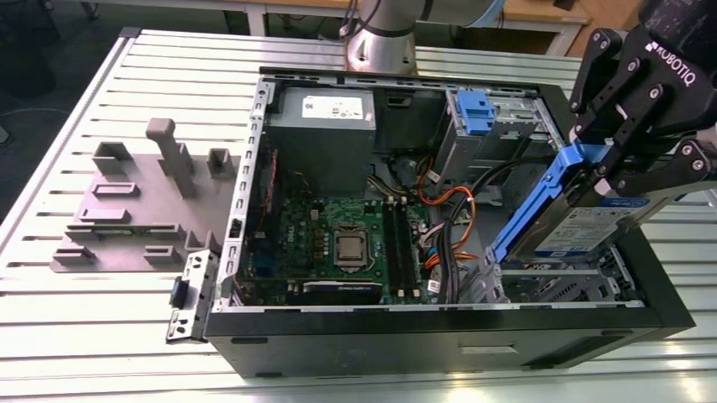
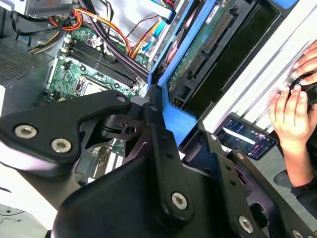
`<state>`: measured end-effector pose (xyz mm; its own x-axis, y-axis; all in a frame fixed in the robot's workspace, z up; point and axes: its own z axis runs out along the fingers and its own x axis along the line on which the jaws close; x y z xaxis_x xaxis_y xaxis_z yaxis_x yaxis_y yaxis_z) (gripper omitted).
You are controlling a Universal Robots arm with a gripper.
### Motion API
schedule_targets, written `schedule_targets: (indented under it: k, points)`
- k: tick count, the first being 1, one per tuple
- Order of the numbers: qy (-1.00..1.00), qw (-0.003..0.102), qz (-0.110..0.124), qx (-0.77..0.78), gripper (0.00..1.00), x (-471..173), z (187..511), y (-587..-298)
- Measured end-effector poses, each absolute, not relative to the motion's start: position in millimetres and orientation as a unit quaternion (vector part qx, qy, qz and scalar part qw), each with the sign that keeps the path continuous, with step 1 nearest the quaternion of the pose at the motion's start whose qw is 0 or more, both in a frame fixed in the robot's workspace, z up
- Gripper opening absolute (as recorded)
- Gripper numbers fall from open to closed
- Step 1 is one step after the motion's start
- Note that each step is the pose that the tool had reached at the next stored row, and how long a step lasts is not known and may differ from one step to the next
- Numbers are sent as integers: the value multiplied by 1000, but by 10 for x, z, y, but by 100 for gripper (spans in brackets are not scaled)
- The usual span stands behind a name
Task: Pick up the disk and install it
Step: 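Insert the disk into the insertion slot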
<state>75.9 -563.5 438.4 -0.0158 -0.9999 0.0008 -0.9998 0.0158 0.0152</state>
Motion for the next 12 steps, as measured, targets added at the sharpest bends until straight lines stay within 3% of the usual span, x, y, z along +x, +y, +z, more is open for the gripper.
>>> schedule_targets:
  k: [12]
  points:
    - [-713, 6, -5, 701, 36, 767, 4339, -5635]
